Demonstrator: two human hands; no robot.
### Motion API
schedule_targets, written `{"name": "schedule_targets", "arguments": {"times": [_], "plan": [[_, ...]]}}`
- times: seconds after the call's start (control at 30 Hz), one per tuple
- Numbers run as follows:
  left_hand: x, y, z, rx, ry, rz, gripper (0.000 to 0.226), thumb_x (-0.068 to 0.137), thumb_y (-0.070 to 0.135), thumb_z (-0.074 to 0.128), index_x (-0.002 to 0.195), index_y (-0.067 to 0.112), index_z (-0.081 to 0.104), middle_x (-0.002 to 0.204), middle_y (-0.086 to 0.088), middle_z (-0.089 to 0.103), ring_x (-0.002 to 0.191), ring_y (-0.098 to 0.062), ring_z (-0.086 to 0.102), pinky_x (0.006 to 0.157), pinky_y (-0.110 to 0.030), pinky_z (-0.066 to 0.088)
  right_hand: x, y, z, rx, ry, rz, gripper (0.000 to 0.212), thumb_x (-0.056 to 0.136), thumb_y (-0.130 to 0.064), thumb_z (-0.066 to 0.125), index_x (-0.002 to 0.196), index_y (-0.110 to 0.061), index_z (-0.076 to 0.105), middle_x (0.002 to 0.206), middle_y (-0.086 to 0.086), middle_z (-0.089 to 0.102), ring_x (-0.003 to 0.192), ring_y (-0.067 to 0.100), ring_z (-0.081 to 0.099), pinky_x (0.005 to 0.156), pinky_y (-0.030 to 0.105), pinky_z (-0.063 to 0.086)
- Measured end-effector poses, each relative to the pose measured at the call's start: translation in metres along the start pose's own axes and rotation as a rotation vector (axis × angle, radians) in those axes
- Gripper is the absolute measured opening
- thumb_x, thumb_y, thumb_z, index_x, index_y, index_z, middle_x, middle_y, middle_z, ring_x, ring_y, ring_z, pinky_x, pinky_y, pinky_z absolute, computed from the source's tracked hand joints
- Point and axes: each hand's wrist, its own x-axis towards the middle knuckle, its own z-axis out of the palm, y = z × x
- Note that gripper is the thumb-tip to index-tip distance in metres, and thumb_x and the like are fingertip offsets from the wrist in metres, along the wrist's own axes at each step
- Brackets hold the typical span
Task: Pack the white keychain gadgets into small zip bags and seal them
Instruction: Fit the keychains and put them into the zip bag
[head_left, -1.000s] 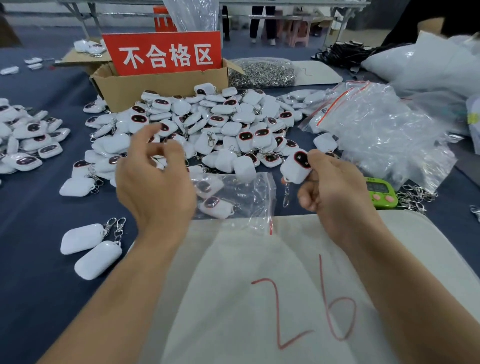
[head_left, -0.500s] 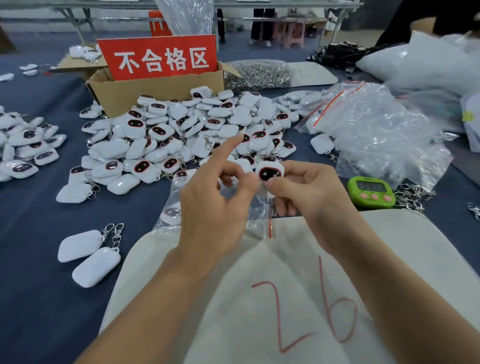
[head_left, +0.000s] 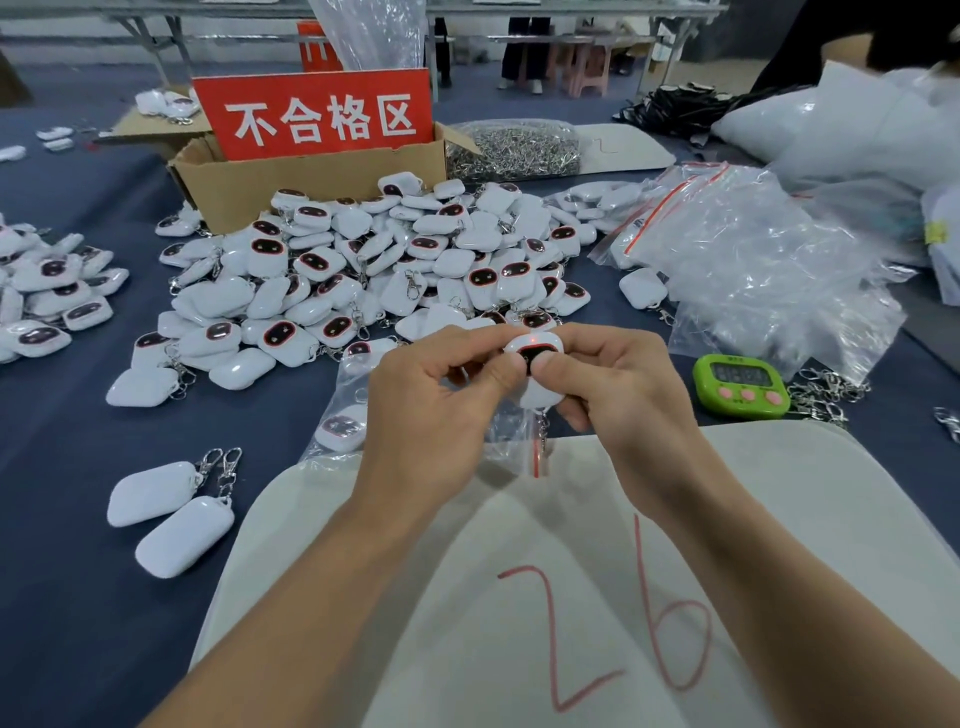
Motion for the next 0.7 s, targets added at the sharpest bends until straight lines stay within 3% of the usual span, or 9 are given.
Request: {"name": "schedule_targets", "arguments": {"times": [0.07,0.17,0.27,0.33,0.6,0.7], "plan": [[0.0,0.0,-0.001,-0.002,-0.004,-0.012,0.027,0.086,0.02,0.073,0.1,0.043,0.078,0.082,0.011,0.074,0.074,-0.01,0.067,0.07,-0.035,0.059,0.0,0.001,0.001,-0.002,0.003,0.011,0.012,0.076,-0.023,0.069,0.078,-0.016,0.079,0.06,0.005,0.05,0.054,0.017,0.031,0.049,0.025,0.025],[0.001,0.0,-0.001,-0.015,-0.001,-0.019,0.026,0.087,0.02,0.068,0.099,0.041,0.078,0.087,0.014,0.076,0.084,-0.007,0.07,0.079,-0.024,0.056,-0.001,0.003,0.004,-0.028,0.031,0.001,0.015,0.075,-0.021,0.068,0.081,-0.013,0.079,0.059,0.004,0.054,0.052,0.011,0.035,0.048,0.021,0.03],[0.0,0.001,0.0,-0.003,0.005,0.006,0.028,0.089,0.017,0.065,0.1,0.039,0.077,0.092,0.017,0.076,0.093,-0.007,0.07,0.084,-0.019,0.052,-0.002,0.004,0.008,-0.06,0.058,-0.003,0.014,0.074,-0.02,0.069,0.082,-0.014,0.079,0.062,0.013,0.06,0.056,0.013,0.041,0.048,0.022,0.033],[-0.001,0.002,0.0,0.006,0.003,0.042,0.029,0.089,0.014,0.064,0.101,0.039,0.076,0.093,0.02,0.075,0.095,-0.005,0.07,0.083,-0.015,0.05,-0.001,0.005,0.008,-0.048,0.08,-0.004,0.009,0.074,-0.018,0.07,0.078,-0.014,0.078,0.061,0.005,0.061,0.056,0.012,0.044,0.047,0.021,0.035],[-0.004,0.004,0.002,0.056,0.065,0.066,0.027,0.086,0.014,0.066,0.092,0.039,0.077,0.083,0.019,0.075,0.081,-0.002,0.07,0.075,-0.008,0.046,-0.002,0.007,0.011,-0.047,0.079,0.039,0.005,0.08,-0.009,0.074,0.075,-0.01,0.075,0.062,0.002,0.06,0.062,0.016,0.045,0.056,0.031,0.035],[-0.004,0.007,0.003,0.068,0.084,0.041,0.027,0.088,0.018,0.065,0.092,0.042,0.076,0.086,0.021,0.075,0.084,-0.001,0.069,0.075,-0.007,0.045,-0.001,0.005,0.006,0.021,-0.001,0.067,0.009,0.078,-0.014,0.074,0.084,-0.01,0.078,0.068,0.003,0.065,0.061,0.013,0.048,0.054,0.025,0.041]]}}
